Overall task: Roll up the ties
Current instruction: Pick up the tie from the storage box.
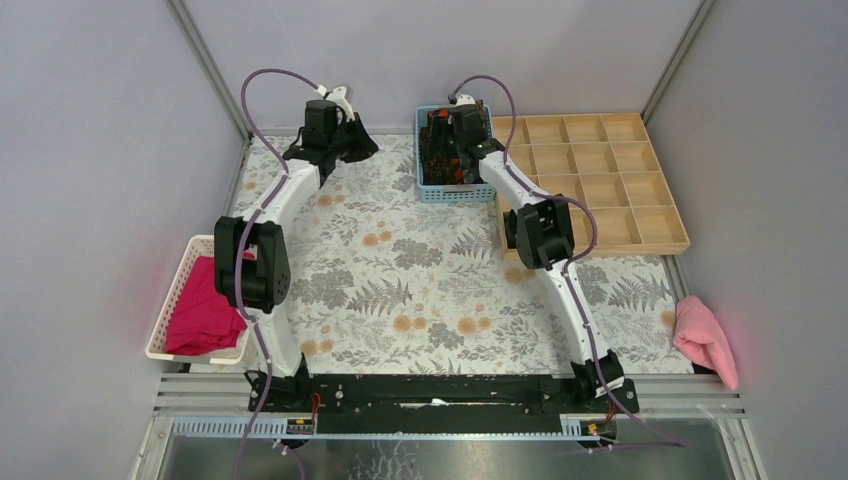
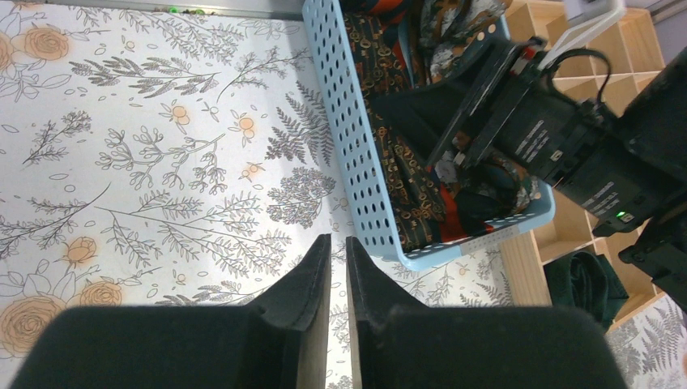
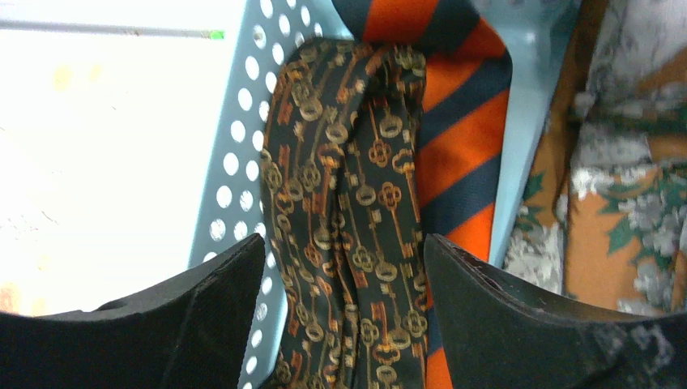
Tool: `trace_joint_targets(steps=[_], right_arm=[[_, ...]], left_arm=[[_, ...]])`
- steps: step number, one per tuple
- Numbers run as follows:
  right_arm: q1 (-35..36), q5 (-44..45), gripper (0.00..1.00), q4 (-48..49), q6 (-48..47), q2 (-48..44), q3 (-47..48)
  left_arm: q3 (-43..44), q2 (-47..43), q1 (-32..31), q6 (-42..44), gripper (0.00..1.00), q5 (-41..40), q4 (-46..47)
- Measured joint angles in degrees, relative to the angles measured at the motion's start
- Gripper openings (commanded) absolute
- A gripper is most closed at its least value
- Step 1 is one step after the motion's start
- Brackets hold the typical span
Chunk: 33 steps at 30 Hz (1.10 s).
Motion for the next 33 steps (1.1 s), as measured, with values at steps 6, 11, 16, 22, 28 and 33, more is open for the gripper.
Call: trace_joint_targets(steps=[6,11,16,22,28,33], right_arm=[[0.0,0.0,0.8,1.1,0.4,1.9,1.6],[0.0,-0.2,0.48,2.0,0.5,3.0,1.1],[0.0,-1.0,0.2,3.5,0.7,3.2,0.0],[0.0,-1.5,0.0,7.7,0.7,2.7,-3.3],[0.1,-1.6,0.0,11.7,0.3,-3.5,-13.0],[0.2,-1.7,0.0,14.6,-0.2,-14.9,-23.8]], left_arm=[[0.0,1.2,1.0,0.5,0.17,0.0,0.0],[0.0,1.9,1.8,0.6,0.17,0.5,0.0],[-0.6,2.4,1.9,0.6,0.16,1.1,0.0],[-1.6,2.9,2.2,0.4,0.16,2.0,0.2],[-4.8,2.7,2.2,-0.9,0.16,2.8,2.7],[-8.5,1.4,2.2,-3.0,0.16,3.4,4.9]])
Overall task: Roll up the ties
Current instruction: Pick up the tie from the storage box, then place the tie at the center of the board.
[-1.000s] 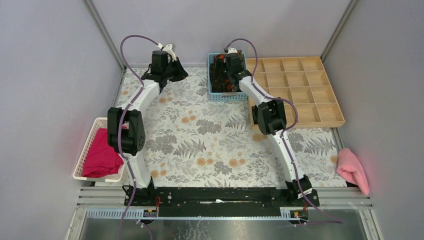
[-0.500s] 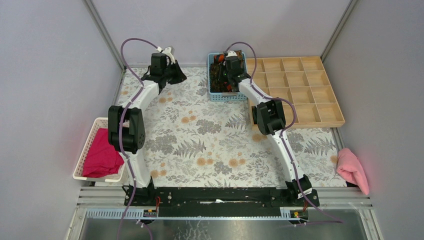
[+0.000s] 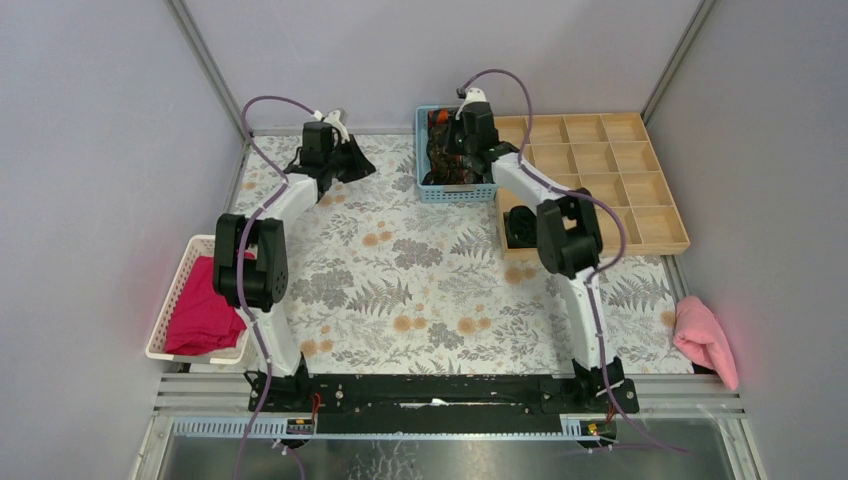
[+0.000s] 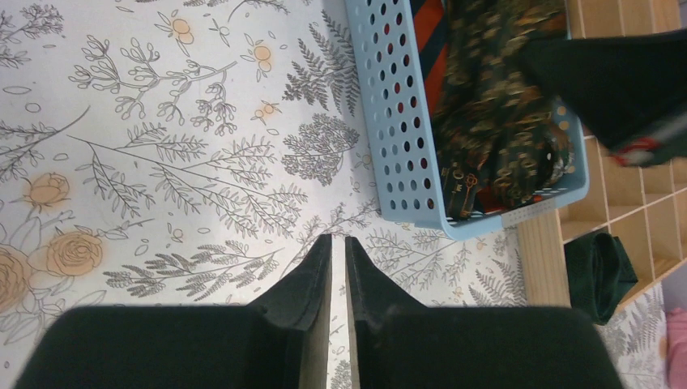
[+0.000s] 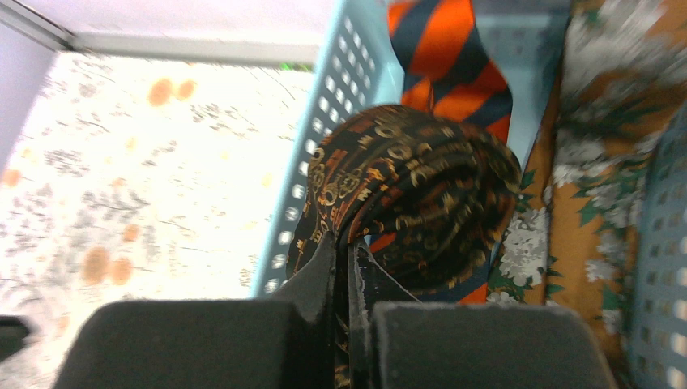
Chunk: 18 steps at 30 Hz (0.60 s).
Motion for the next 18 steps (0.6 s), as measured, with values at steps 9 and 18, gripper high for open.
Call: trace_joint_targets(steps=[9,18], right_arm=[[0.0,-1.2,0.0,5.6,-0.5,-26.0,-16.8],[0.3,-1.2,0.0,2.0,-0.3,-54.3,-35.6]], left_arm=[[-6.2,-8.3,-3.4,-2.5,0.16,-1.7,3.6],[-9.6,-18.6,-13.8,-3.1,0.16,-3.7,4.7]])
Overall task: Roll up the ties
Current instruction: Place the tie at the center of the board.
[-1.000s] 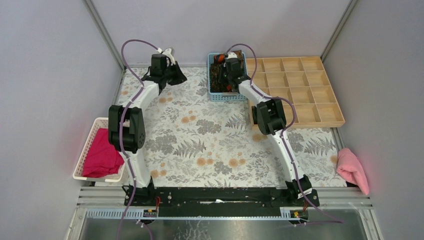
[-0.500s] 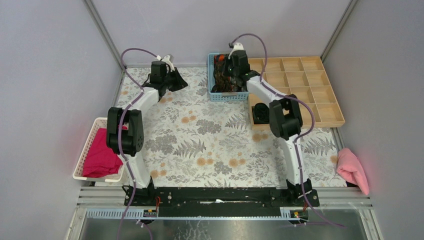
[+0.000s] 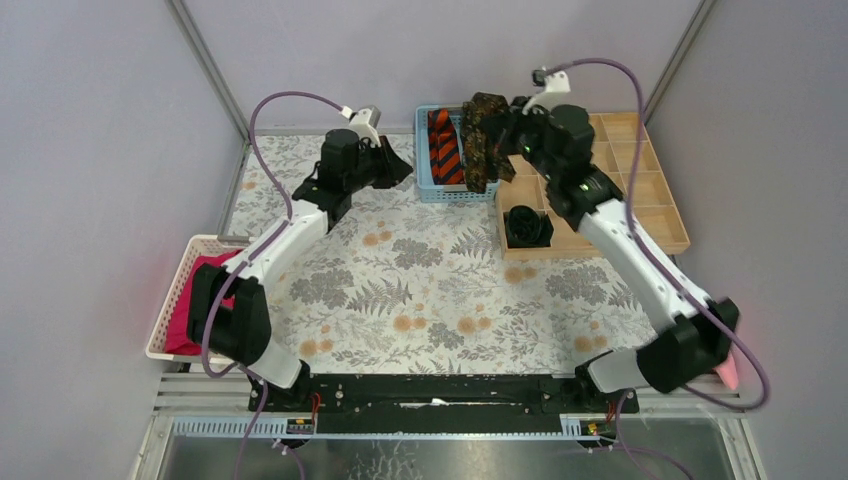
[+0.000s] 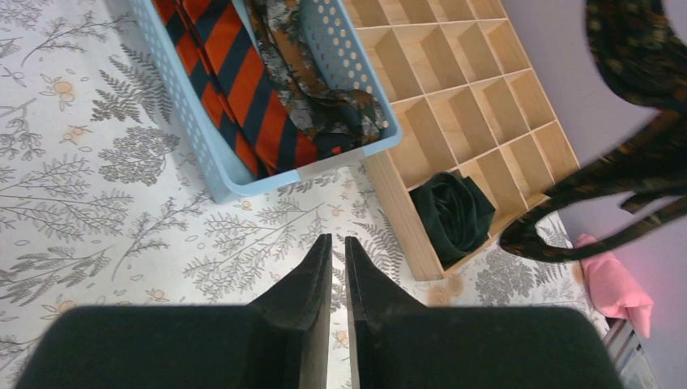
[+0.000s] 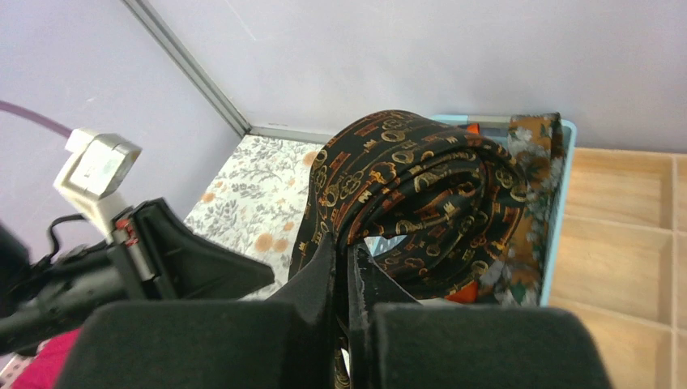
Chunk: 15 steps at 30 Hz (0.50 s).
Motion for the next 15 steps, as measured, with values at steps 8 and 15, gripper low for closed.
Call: trace_joint_targets(steps=[8,15], right_arm=[[0.2,0.0,0.0,-13.3,4.6,-23.9,-14.9],[1.2,-2.8,0.0,-26.1,10.8,-36.3,-29.4]], left_arm=[[-7.7,-8.9,-12.0,-0.4,0.15,-9.1,-0.7],[-24.7,-25.0,-23.8,-2.9,0.08,-21.2,0.2]])
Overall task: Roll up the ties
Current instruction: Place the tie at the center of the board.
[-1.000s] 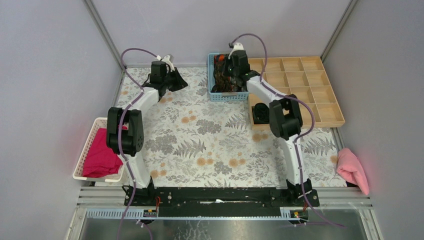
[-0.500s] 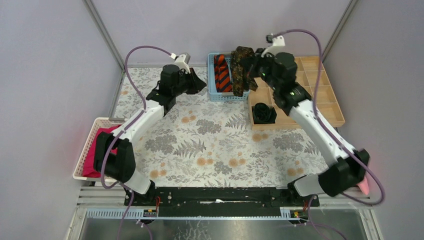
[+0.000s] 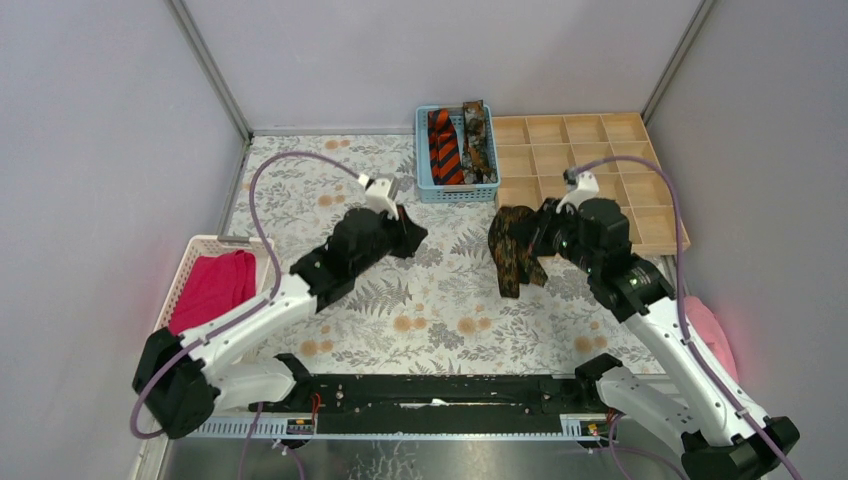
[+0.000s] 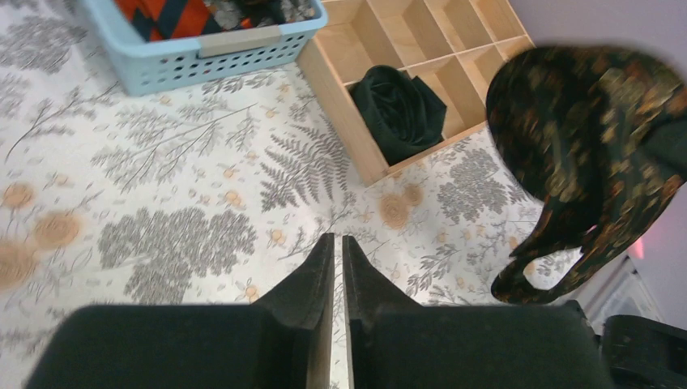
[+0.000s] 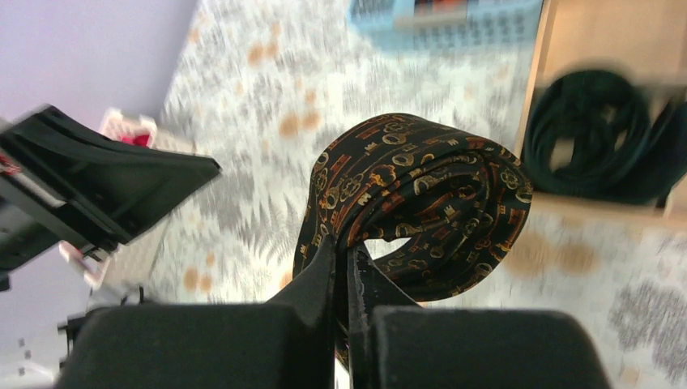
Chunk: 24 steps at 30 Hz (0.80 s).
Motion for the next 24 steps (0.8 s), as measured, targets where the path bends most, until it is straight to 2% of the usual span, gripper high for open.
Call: trace_joint_targets(steps=[4,8,11,16,20,21,24], right_arm=[[1.4,-3.4,0.0,-1.9,3.5,-1.3,-7.9],[4.3,-6.6,0.0,-1.5,5.7,2.2,-13.5],[6.5,-8.6,0.0,0.5,5.7,9.5,-13.7],[7.2,-11.1,0.0,5.7,4.5,22.7,-13.2],[7.2,-12.4,0.0,8.5,2.2,33.7,-9.0],[7.2,-12.4,0.05,9.0,1.5,36.4,-7.3],[7.2,-12.4,0.41,10.2,-0.2,42.9,-2.2]], left_arm=[[-6.4,-3.7,-7.7,-1.5,0.04,-9.4,-0.7],[-10.5,-3.7,-16.1,-2.8,0.03,-19.4,-0.3],[-12.8,-2.0,-20.4,-2.9,0.03,-24.8,0.9],[-13.1,2.9,-23.5,-2.3,0.03,-30.3,2.2],[-13.1,3.7,-26.9,-1.2,0.04,-34.2,2.4],[-13.1,3.7,-27.6,-0.9,0.04,-35.1,2.6],[-13.1,3.8,-28.5,-0.2,0.08,-36.7,3.0]])
